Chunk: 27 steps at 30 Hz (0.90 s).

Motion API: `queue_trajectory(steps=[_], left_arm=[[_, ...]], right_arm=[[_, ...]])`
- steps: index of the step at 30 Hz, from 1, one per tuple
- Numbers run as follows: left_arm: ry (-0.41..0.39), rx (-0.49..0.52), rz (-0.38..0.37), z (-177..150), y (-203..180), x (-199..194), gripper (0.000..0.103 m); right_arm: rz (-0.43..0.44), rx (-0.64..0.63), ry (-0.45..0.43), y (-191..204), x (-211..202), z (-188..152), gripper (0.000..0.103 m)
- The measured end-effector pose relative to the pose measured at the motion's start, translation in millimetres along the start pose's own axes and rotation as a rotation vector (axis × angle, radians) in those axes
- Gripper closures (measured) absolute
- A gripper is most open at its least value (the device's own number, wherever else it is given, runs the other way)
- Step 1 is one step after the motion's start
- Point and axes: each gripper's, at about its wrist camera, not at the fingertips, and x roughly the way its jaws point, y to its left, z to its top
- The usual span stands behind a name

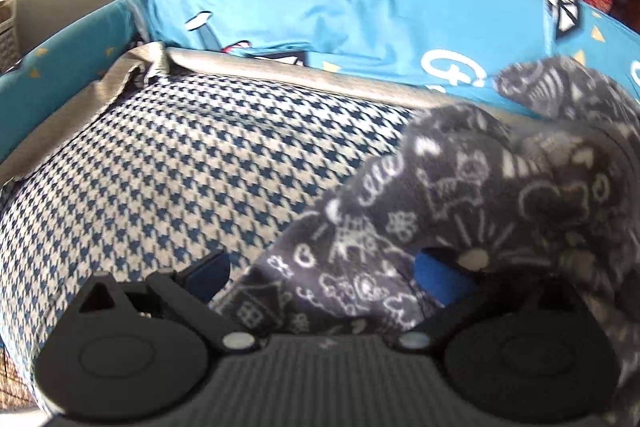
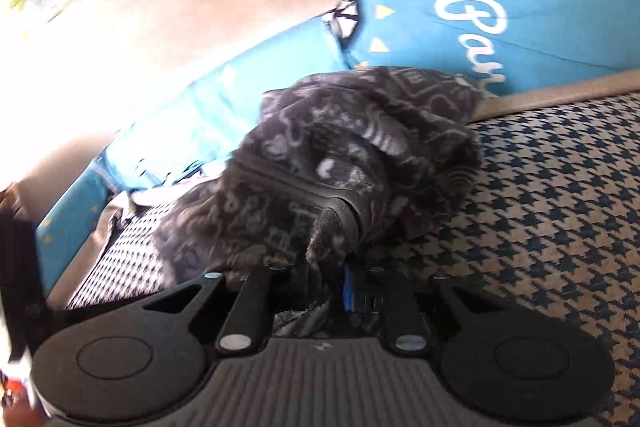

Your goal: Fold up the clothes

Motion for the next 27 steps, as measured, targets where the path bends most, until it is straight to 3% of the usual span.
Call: queue_trajectory(steps=[5, 9, 15, 19, 23, 27], left_arm=[[-0.034, -0.075, 0.034, 10.2, 21.4, -4.6, 0.000], [-0.043, -0.099, 0.026, 13.7, 25.8, -9.7, 0.000], [-0.085, -0.084, -0.084, 10.7, 17.3, -27.7, 0.000], [-0.100, -0.032, -0.158, 6.5, 4.4, -37.8, 0.000], [-0.114, 0.006, -0.189, 1.3, -5.3, -44.9, 0.000], [-0.138, 0.029, -0.217, -3.1, -11.9, -54.6, 0.000]], right_arm=[[0.094, -0.074, 0.014, 17.4, -10.9, -6.3, 0.086], [0.136, -0.129, 0.074, 27.4, -10.7, -13.6, 0.085], [0.100, -0.128, 0.146, 14.5, -6.9, -15.1, 0.079], [0.094, -0.166, 0.139, 9.3, -18.6, -13.0, 0.075], [0.069, -0.201, 0.124, 3.1, -29.8, -9.8, 0.062], [0.045, -0.203, 0.091, -5.7, -42.1, -4.5, 0.061]])
